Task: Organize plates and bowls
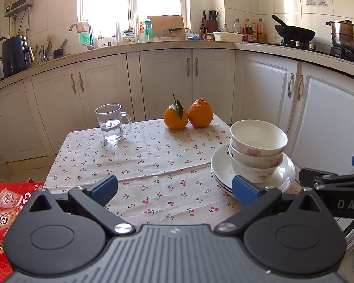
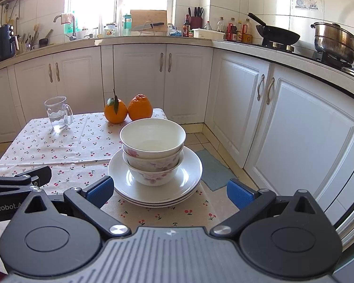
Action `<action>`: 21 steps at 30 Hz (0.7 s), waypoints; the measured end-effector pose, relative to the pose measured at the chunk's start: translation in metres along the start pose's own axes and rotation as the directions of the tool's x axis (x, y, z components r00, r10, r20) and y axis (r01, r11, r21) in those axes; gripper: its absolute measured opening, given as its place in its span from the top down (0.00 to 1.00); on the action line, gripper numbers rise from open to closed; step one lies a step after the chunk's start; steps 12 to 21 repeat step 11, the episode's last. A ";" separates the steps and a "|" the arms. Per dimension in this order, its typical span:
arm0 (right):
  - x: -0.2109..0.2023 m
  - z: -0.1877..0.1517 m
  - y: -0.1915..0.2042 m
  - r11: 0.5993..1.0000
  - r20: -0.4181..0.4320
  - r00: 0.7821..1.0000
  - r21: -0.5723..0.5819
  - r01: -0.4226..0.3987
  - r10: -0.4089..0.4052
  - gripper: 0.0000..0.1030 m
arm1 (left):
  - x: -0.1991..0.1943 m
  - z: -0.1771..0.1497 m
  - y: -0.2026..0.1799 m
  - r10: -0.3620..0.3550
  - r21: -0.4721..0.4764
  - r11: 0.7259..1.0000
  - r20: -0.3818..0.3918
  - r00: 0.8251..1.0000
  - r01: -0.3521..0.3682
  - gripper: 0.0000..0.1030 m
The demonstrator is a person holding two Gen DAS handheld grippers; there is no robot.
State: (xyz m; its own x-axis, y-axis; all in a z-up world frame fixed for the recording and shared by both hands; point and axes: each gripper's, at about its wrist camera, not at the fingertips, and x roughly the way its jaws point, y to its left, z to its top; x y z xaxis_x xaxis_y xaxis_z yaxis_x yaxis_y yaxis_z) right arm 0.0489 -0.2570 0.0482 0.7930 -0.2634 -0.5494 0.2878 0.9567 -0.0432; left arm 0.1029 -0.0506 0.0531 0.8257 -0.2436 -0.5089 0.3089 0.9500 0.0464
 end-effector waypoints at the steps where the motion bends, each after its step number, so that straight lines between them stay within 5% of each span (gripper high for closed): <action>1: 0.000 0.000 0.000 1.000 0.001 1.000 0.000 0.000 0.000 0.00 | 0.000 0.000 0.000 0.000 0.000 1.000 -0.001 1.000 0.000 0.01; 21: 0.000 -0.001 0.000 1.000 0.001 1.000 0.000 0.001 -0.001 0.00 | -0.001 0.000 -0.001 0.000 0.000 1.000 -0.005 1.000 0.000 0.01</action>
